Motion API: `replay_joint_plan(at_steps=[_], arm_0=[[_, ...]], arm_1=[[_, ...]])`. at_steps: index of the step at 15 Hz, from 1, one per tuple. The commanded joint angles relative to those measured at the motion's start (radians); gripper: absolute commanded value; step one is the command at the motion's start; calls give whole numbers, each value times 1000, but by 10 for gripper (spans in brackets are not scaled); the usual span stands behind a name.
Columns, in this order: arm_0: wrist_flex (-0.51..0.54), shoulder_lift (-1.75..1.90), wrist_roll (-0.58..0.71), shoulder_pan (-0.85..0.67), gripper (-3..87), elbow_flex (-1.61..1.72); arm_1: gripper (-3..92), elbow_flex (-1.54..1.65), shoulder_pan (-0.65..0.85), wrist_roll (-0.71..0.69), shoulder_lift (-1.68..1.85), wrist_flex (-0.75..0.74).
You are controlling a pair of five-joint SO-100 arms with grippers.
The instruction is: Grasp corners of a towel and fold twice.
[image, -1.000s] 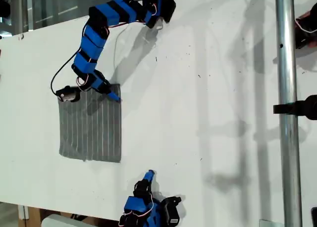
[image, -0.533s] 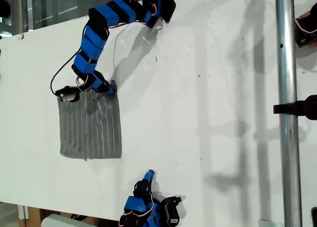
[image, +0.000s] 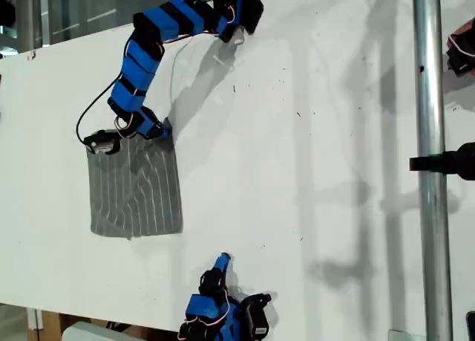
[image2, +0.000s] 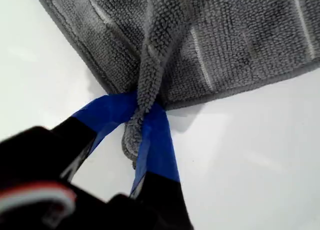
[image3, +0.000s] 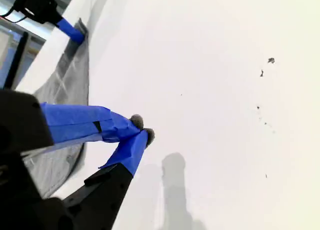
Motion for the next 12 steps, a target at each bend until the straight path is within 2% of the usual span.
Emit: replay_joint_plan(at_steps=[1, 4, 7, 9, 11, 12], arm_0=[[-38, -94, 23, -71, -30, -132], [-84, -629, 201, -132, -30, -499], [-115, -916, 532, -299, -30, -724], [-101, -1144, 704, -403, -30, -876], [-80, -1486, 805, -486, -21, -1137], [-51, -1652, 836, -526, 105, -1287]], arm_1=[[-2, -15, -20, 0, 17, -2], [-2, -15, -35, 5, 34, -3], [-2, 2, -60, 14, 69, 2], [-2, 26, -78, 23, 97, 0], [-2, 38, -101, 32, 114, 0], [-2, 51, -110, 41, 123, -2]])
